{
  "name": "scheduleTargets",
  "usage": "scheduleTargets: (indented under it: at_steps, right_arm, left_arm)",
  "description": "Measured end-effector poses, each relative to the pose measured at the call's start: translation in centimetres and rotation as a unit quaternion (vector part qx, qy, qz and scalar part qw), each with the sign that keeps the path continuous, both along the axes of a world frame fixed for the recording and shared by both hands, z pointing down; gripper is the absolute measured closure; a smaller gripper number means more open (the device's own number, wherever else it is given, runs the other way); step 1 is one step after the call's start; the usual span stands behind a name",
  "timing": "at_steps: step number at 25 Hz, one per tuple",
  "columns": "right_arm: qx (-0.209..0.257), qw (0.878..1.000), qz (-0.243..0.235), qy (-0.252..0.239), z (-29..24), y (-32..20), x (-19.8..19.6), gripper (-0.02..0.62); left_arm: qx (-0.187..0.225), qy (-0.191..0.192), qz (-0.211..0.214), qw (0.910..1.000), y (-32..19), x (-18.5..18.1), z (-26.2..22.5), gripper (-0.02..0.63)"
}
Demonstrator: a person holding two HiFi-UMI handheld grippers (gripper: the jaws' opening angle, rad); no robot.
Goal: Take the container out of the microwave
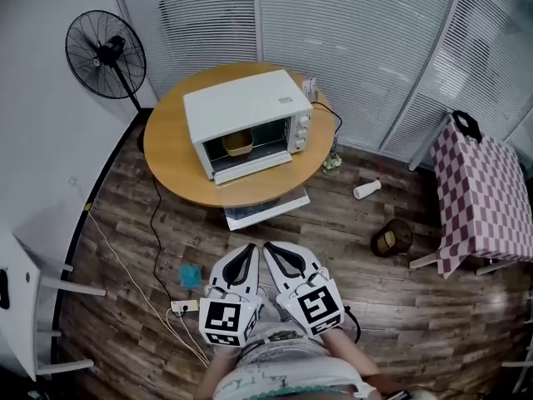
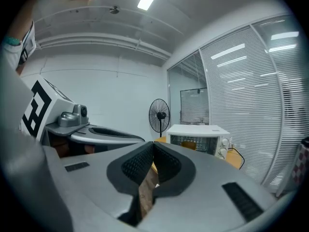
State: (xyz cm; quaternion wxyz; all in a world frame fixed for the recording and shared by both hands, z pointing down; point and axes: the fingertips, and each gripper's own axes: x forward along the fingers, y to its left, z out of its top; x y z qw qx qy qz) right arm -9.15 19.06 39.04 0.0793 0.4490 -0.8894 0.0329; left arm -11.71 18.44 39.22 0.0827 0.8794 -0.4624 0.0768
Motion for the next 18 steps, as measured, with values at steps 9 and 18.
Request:
scheduleTargets:
  at_steps: [9, 18]
  right_arm:
    - [-0.015, 1.0, 0.016, -0.001, 0.4, -4.9, -0.6, 0.601]
    - [-0.016, 0.999, 0.03, 0.006, 0.9, -8.3, -1.9, 0.601]
  left_arm:
    - [-0.015, 0.006, 0.014, 0.9998, -5.0, -0.8, 0.7, 0.589]
    - [-0.019, 0.011, 0.027, 0.9994, -8.2, -2.3, 1.2, 0.589]
